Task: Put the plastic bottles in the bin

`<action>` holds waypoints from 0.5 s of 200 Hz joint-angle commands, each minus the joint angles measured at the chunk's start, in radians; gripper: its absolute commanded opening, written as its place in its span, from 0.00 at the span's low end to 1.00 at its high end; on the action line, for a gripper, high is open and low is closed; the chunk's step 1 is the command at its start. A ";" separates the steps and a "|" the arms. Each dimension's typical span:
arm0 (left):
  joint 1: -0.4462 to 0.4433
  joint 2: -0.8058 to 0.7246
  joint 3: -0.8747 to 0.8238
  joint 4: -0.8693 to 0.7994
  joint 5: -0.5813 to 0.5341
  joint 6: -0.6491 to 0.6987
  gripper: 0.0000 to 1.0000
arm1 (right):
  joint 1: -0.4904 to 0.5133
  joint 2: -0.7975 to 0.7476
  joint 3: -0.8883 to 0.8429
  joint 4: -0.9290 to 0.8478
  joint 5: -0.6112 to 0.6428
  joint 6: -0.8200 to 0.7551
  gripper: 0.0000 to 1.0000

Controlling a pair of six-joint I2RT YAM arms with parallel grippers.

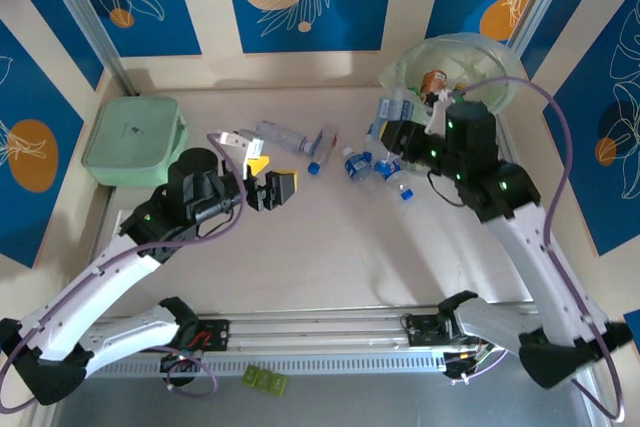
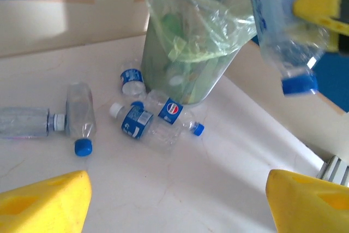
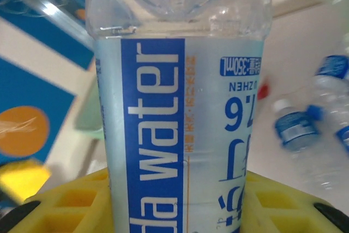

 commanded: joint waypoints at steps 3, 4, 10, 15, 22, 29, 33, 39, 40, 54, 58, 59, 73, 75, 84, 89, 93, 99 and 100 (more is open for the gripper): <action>-0.001 0.006 -0.019 0.025 -0.008 0.028 0.82 | -0.072 0.106 0.130 -0.102 0.109 -0.103 0.34; -0.001 0.006 -0.019 0.025 -0.008 0.028 0.82 | -0.075 0.111 0.137 -0.103 0.112 -0.105 0.34; -0.002 0.007 -0.023 0.027 -0.005 0.029 0.81 | -0.084 0.137 0.175 -0.102 0.129 -0.122 0.34; -0.001 0.008 -0.025 0.026 -0.003 0.028 0.81 | -0.093 0.160 0.205 -0.096 0.141 -0.138 0.34; -0.001 0.006 -0.028 0.027 -0.005 0.026 0.81 | -0.102 0.190 0.244 -0.093 0.167 -0.159 0.34; -0.002 0.003 -0.031 0.026 -0.005 0.027 0.81 | -0.113 0.222 0.297 -0.100 0.202 -0.181 0.34; -0.002 0.000 -0.033 0.026 -0.007 0.030 0.81 | -0.119 0.242 0.325 -0.106 0.222 -0.193 0.34; -0.002 -0.003 -0.035 0.027 -0.011 0.028 0.81 | -0.132 0.277 0.371 -0.123 0.251 -0.204 0.34; -0.002 -0.004 -0.035 0.026 -0.012 0.028 0.81 | -0.134 0.283 0.379 -0.127 0.257 -0.206 0.34; -0.002 -0.012 -0.041 0.032 -0.017 0.023 0.81 | -0.162 0.360 0.485 -0.167 0.312 -0.229 0.35; -0.002 -0.012 -0.042 0.033 -0.015 0.021 0.81 | -0.169 0.380 0.510 -0.176 0.330 -0.237 0.35; -0.002 -0.012 -0.042 0.034 -0.015 0.021 0.81 | -0.170 0.386 0.517 -0.179 0.334 -0.238 0.35; -0.001 -0.014 -0.044 0.036 -0.011 0.012 0.80 | -0.200 0.458 0.604 -0.210 0.376 -0.273 0.35; -0.002 -0.013 -0.045 0.036 -0.009 0.011 0.80 | -0.206 0.468 0.616 -0.215 0.383 -0.276 0.35; -0.003 -0.012 -0.045 0.039 -0.003 0.007 0.80 | -0.232 0.517 0.669 -0.240 0.401 -0.288 0.35; -0.002 -0.011 -0.045 0.038 -0.003 0.006 0.80 | -0.247 0.545 0.699 -0.256 0.409 -0.294 0.35; -0.002 -0.011 -0.046 0.039 -0.003 0.006 0.80 | -0.257 0.566 0.722 -0.268 0.417 -0.297 0.35; -0.003 -0.011 -0.045 0.039 -0.001 0.004 0.80 | -0.272 0.596 0.753 -0.283 0.432 -0.302 0.35; -0.003 -0.011 -0.045 0.038 -0.001 0.004 0.80 | -0.275 0.602 0.757 -0.286 0.435 -0.304 0.35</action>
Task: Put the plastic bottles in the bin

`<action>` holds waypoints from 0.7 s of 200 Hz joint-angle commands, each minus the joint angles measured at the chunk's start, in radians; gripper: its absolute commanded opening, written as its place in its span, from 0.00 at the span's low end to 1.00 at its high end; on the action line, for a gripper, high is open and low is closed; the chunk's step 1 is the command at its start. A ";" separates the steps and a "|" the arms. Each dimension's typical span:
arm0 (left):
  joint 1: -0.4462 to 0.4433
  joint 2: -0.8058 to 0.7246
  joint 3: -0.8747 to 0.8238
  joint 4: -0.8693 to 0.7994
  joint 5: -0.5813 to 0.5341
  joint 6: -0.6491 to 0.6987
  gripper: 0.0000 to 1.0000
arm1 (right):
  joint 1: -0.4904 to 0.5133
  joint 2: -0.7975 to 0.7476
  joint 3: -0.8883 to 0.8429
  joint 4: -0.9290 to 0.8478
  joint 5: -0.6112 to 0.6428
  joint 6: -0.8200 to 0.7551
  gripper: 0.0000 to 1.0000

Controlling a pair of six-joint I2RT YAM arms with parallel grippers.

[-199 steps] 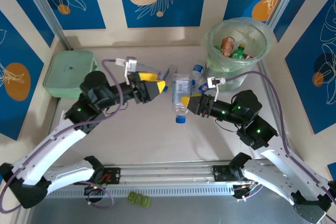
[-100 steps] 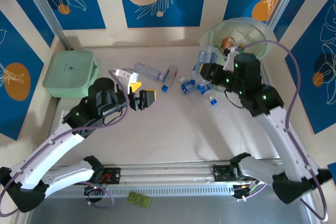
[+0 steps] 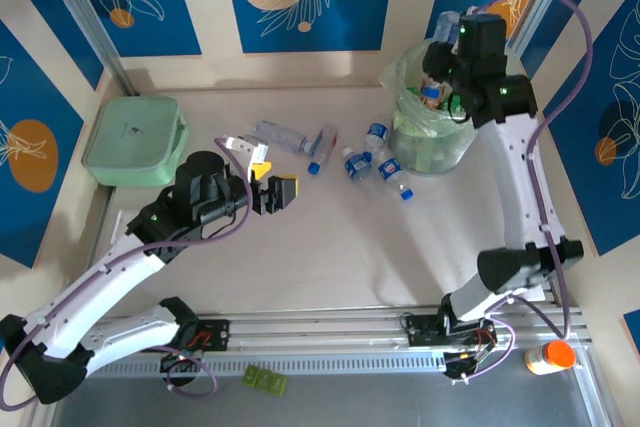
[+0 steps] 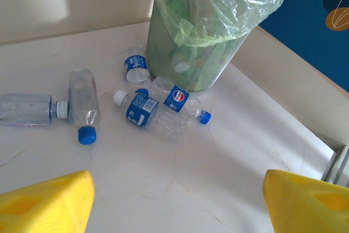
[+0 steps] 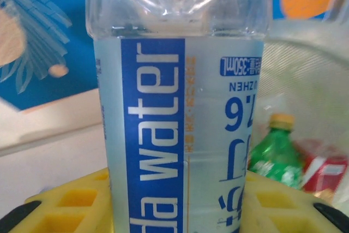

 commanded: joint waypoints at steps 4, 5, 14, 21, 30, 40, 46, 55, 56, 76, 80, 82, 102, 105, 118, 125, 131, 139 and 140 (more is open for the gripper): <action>-0.003 -0.015 -0.005 0.029 0.001 -0.009 0.80 | -0.059 0.119 0.112 -0.112 0.122 -0.070 0.35; -0.003 -0.015 -0.006 0.028 0.001 -0.009 0.80 | -0.061 0.124 0.116 -0.115 0.124 -0.071 0.35; -0.003 -0.016 -0.007 0.029 -0.001 -0.010 0.79 | -0.077 0.164 0.150 -0.134 0.137 -0.083 0.35; -0.003 -0.017 -0.007 0.028 -0.004 -0.009 0.79 | -0.086 0.190 0.169 -0.143 0.157 -0.089 0.36; -0.003 -0.017 -0.008 0.029 -0.005 -0.009 0.79 | -0.099 0.222 0.188 -0.156 0.167 -0.099 0.36; -0.002 -0.018 -0.010 0.029 -0.007 -0.010 0.79 | -0.110 0.253 0.204 -0.169 0.167 -0.102 0.36; -0.004 -0.018 -0.010 0.031 -0.007 -0.010 0.79 | -0.115 0.270 0.210 -0.177 0.165 -0.102 0.36; -0.004 -0.016 -0.010 0.033 -0.007 -0.010 0.79 | -0.124 0.290 0.211 -0.184 0.158 -0.101 0.37; -0.004 -0.016 -0.010 0.032 -0.006 -0.010 0.79 | -0.125 0.293 0.211 -0.185 0.156 -0.100 0.37; -0.006 -0.012 -0.010 0.032 -0.008 -0.010 0.79 | -0.142 0.342 0.220 -0.217 0.134 -0.084 0.39; -0.005 -0.013 -0.010 0.031 -0.009 -0.010 0.79 | -0.145 0.351 0.220 -0.221 0.133 -0.083 0.39; -0.005 -0.013 -0.010 0.032 -0.009 -0.010 0.79 | -0.146 0.354 0.220 -0.223 0.132 -0.083 0.39; -0.005 -0.010 -0.008 0.032 -0.012 -0.013 0.79 | -0.151 0.395 0.210 -0.235 0.102 -0.074 0.42; -0.005 -0.008 -0.008 0.033 -0.012 -0.013 0.79 | -0.152 0.402 0.209 -0.239 0.096 -0.074 0.42; -0.006 -0.004 -0.008 0.034 -0.010 -0.015 0.79 | -0.153 0.432 0.214 -0.258 0.073 -0.059 0.44; -0.005 -0.002 -0.007 0.032 -0.011 -0.015 0.79 | -0.155 0.447 0.216 -0.268 0.061 -0.054 0.45; -0.006 -0.001 -0.007 0.032 -0.012 -0.015 0.79 | -0.155 0.457 0.216 -0.273 0.056 -0.050 0.47; -0.006 0.002 -0.007 0.032 -0.014 -0.014 0.79 | -0.156 0.468 0.215 -0.281 0.053 -0.043 0.48; -0.007 0.001 -0.007 0.032 -0.015 -0.014 0.79 | -0.156 0.469 0.216 -0.282 0.053 -0.042 0.48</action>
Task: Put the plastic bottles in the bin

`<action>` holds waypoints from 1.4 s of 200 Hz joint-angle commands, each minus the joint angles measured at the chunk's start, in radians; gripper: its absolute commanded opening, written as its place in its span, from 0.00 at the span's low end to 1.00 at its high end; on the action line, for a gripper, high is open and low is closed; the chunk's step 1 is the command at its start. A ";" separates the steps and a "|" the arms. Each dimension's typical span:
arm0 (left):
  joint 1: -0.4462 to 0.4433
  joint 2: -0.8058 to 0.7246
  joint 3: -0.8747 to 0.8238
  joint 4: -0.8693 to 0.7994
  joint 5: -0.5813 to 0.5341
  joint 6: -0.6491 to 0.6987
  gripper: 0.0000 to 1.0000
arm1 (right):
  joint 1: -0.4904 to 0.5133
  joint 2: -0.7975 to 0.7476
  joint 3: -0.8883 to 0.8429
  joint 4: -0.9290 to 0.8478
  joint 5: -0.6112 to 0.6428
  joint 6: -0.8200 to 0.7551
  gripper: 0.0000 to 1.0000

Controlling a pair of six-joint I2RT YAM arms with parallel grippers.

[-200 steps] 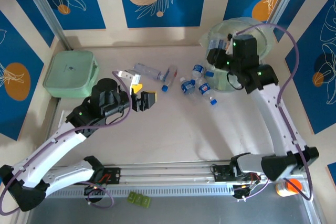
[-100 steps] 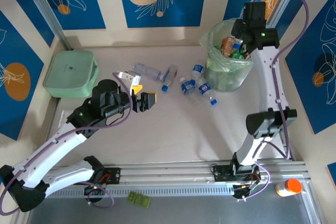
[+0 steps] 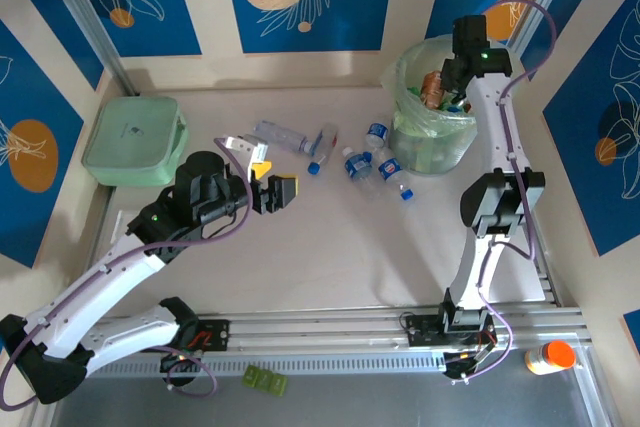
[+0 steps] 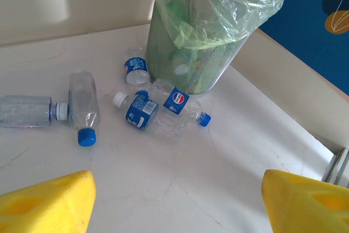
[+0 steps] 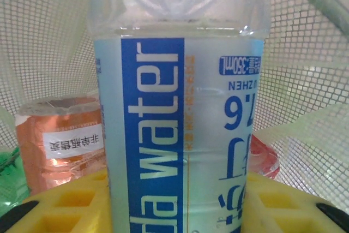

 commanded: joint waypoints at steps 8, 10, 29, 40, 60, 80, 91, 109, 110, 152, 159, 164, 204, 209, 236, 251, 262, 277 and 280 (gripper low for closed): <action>-0.006 0.001 -0.004 0.022 -0.015 -0.007 0.79 | -0.007 0.065 0.007 -0.076 -0.058 0.033 0.50; -0.005 0.001 -0.004 0.022 -0.015 -0.008 0.79 | -0.007 0.066 0.007 -0.076 -0.059 0.033 0.51; -0.004 0.010 -0.001 0.024 -0.016 -0.008 0.80 | -0.004 0.067 0.016 -0.073 -0.056 0.030 0.58; -0.004 0.014 0.001 0.022 -0.017 -0.008 0.81 | -0.001 0.062 0.033 -0.075 -0.046 0.029 0.61; -0.004 0.018 0.002 0.023 -0.018 -0.008 0.81 | 0.008 0.051 0.073 -0.081 -0.039 0.025 0.65; -0.002 0.021 0.004 0.022 -0.022 -0.005 0.81 | 0.017 0.046 0.128 -0.102 -0.026 0.016 0.69; -0.002 0.020 0.004 0.019 -0.027 -0.001 0.81 | 0.022 0.046 0.162 -0.118 -0.013 0.013 0.71; 0.000 0.019 0.004 0.018 -0.032 0.002 0.81 | 0.025 0.027 0.186 -0.125 -0.002 0.010 0.74; -0.001 0.018 0.004 0.018 -0.032 0.003 0.81 | 0.025 0.024 0.186 -0.125 -0.001 0.010 0.74; 0.000 0.008 0.001 0.015 -0.046 0.012 0.82 | 0.034 -0.049 0.180 -0.122 0.003 0.020 0.78; 0.001 0.006 -0.001 0.015 -0.051 0.015 0.82 | 0.040 -0.062 0.179 -0.123 -0.005 0.021 0.77; 0.002 0.005 -0.001 0.016 -0.053 0.016 0.82 | 0.046 -0.074 0.178 -0.123 -0.013 0.022 0.77; 0.009 0.006 0.001 0.012 -0.057 0.012 0.82 | 0.158 -0.199 0.079 -0.095 -0.065 0.014 0.71; 0.011 0.007 0.001 0.011 -0.058 0.010 0.82 | 0.179 -0.224 0.047 -0.084 -0.070 0.011 0.70; 0.016 0.006 0.001 0.000 -0.092 0.004 0.82 | 0.307 -0.400 -0.188 0.021 -0.109 0.001 0.62; 0.019 0.010 0.001 -0.009 -0.114 -0.005 0.83 | 0.371 -0.508 -0.324 0.072 -0.151 0.014 0.59; 0.020 0.013 0.002 -0.013 -0.134 -0.019 0.83 | 0.411 -0.582 -0.418 0.109 -0.180 0.025 0.57; 0.022 0.023 0.008 -0.026 -0.168 -0.051 0.83 | 0.467 -0.688 -0.559 0.155 -0.220 0.049 0.54; 0.022 0.026 0.011 -0.031 -0.181 -0.061 0.83 | 0.479 -0.707 -0.585 0.162 -0.226 0.054 0.53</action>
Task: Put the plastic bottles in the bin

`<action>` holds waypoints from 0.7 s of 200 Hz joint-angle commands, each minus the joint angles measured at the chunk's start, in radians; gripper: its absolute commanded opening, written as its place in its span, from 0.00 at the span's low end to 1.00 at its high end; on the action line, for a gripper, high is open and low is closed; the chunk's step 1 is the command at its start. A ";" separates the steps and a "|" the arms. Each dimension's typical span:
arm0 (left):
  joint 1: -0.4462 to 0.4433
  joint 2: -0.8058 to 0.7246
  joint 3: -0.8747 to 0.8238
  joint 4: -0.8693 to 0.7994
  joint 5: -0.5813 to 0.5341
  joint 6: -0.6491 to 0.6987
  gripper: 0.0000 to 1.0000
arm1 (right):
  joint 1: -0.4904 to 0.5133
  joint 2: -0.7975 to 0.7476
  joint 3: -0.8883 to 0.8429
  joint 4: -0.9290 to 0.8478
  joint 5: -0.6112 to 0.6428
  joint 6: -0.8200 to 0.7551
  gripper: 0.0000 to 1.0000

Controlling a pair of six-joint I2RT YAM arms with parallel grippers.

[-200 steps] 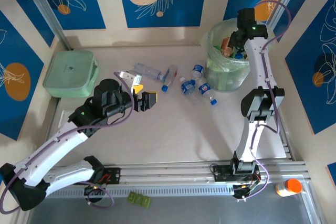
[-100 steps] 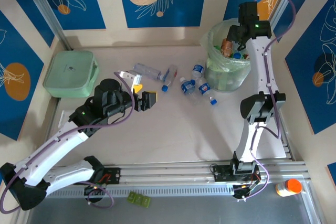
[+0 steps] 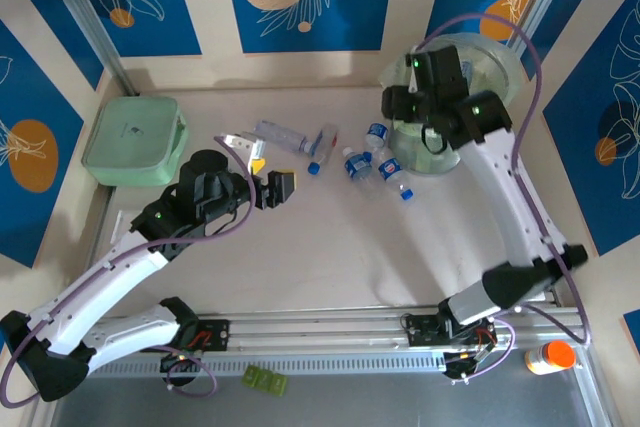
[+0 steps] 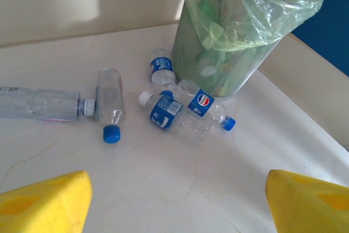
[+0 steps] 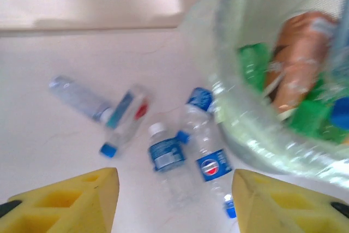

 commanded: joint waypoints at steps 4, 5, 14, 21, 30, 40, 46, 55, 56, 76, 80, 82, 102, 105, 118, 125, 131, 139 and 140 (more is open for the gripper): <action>0.013 0.010 0.016 -0.032 -0.097 -0.065 0.83 | 0.072 -0.162 -0.187 0.105 -0.095 0.042 0.52; 0.013 0.012 0.017 -0.035 -0.102 -0.069 0.83 | 0.075 -0.168 -0.195 0.108 -0.099 0.044 0.52; 0.013 0.024 0.033 -0.056 -0.138 -0.107 0.83 | 0.098 -0.220 -0.266 0.125 -0.132 0.057 0.52; 0.013 0.036 0.047 -0.072 -0.161 -0.138 0.83 | 0.113 -0.257 -0.316 0.133 -0.140 0.076 0.52; 0.014 0.060 0.071 -0.103 -0.198 -0.191 0.83 | 0.129 -0.298 -0.372 0.136 -0.149 0.102 0.52; 0.018 0.098 0.112 -0.152 -0.231 -0.252 0.83 | 0.147 -0.341 -0.434 0.138 -0.152 0.128 0.51; 0.021 0.124 0.140 -0.186 -0.248 -0.285 0.83 | 0.155 -0.362 -0.463 0.141 -0.152 0.141 0.51; 0.024 0.162 0.184 -0.236 -0.280 -0.355 0.83 | 0.165 -0.399 -0.516 0.157 -0.167 0.157 0.52; 0.024 0.168 0.189 -0.241 -0.282 -0.362 0.83 | 0.166 -0.402 -0.522 0.160 -0.169 0.159 0.52; 0.035 0.266 0.261 -0.294 -0.312 -0.447 0.85 | 0.182 -0.469 -0.618 0.182 -0.183 0.172 0.52; 0.039 0.283 0.273 -0.302 -0.321 -0.462 0.88 | 0.184 -0.477 -0.631 0.181 -0.185 0.174 0.53; 0.041 0.294 0.278 -0.305 -0.326 -0.470 0.89 | 0.184 -0.482 -0.637 0.181 -0.186 0.175 0.53; 0.085 0.381 0.312 -0.309 -0.314 -0.544 0.93 | 0.184 -0.517 -0.689 0.174 -0.193 0.183 0.54; 0.094 0.395 0.315 -0.304 -0.303 -0.555 0.94 | 0.184 -0.522 -0.697 0.175 -0.195 0.183 0.54; 0.139 0.452 0.335 -0.295 -0.262 -0.611 0.96 | 0.184 -0.547 -0.728 0.177 -0.192 0.188 0.55; 0.163 0.484 0.348 -0.284 -0.237 -0.642 0.98 | 0.184 -0.561 -0.748 0.184 -0.192 0.192 0.55; 0.182 0.519 0.365 -0.281 -0.217 -0.665 0.99 | 0.184 -0.572 -0.764 0.189 -0.192 0.195 0.56; 0.207 0.573 0.403 -0.298 -0.196 -0.701 1.00 | 0.184 -0.585 -0.785 0.195 -0.192 0.198 0.56; 0.208 0.580 0.409 -0.301 -0.195 -0.705 0.99 | 0.184 -0.587 -0.787 0.194 -0.192 0.199 0.56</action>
